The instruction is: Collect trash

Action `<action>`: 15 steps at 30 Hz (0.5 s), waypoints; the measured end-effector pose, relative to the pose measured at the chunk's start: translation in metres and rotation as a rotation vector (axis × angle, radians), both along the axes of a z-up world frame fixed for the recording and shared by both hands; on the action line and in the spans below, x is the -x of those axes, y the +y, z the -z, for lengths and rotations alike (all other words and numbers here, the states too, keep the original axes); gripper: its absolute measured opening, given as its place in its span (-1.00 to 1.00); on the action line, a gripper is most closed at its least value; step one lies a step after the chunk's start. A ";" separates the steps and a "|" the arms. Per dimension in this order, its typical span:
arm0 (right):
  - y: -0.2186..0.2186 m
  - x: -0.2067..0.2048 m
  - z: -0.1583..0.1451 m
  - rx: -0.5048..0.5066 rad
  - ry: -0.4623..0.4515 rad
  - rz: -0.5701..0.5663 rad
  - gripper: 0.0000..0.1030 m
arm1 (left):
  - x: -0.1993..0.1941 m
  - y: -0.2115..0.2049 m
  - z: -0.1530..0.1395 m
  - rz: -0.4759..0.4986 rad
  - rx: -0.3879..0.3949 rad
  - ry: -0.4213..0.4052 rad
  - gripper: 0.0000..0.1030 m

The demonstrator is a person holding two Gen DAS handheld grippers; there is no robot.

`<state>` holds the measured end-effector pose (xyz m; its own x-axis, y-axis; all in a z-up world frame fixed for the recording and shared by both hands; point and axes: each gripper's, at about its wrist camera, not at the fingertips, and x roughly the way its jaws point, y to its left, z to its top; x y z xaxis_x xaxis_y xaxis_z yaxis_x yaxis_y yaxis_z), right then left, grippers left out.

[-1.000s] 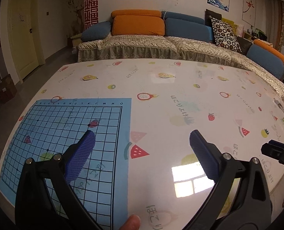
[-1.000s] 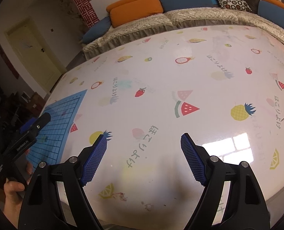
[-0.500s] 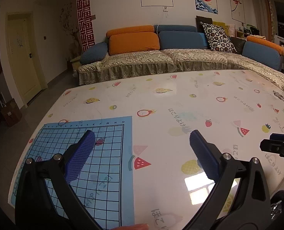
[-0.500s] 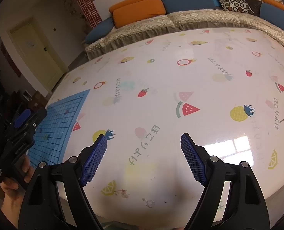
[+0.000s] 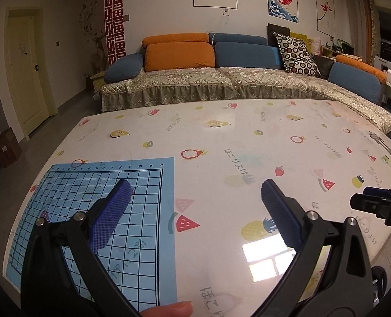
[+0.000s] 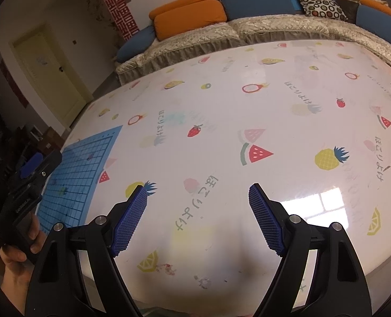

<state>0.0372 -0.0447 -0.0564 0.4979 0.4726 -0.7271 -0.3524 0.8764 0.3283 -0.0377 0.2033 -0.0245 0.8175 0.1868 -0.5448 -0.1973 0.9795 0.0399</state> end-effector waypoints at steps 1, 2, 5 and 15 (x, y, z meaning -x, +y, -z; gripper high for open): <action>0.000 0.000 0.000 -0.001 0.002 -0.001 0.54 | 0.000 0.001 0.000 0.002 0.002 0.000 0.87; 0.000 -0.001 0.001 0.001 0.004 -0.001 0.54 | 0.000 0.002 0.001 0.000 -0.001 0.000 0.87; 0.001 -0.001 0.003 0.002 0.005 -0.004 0.54 | -0.002 0.000 0.003 -0.006 -0.022 0.007 0.87; 0.004 -0.004 0.007 0.008 0.015 -0.005 0.54 | -0.008 0.000 0.010 -0.001 -0.011 0.026 0.87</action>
<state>0.0408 -0.0408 -0.0638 0.4845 0.4692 -0.7383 -0.3520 0.8772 0.3265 -0.0298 0.2032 -0.0345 0.8031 0.1933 -0.5637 -0.1966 0.9789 0.0556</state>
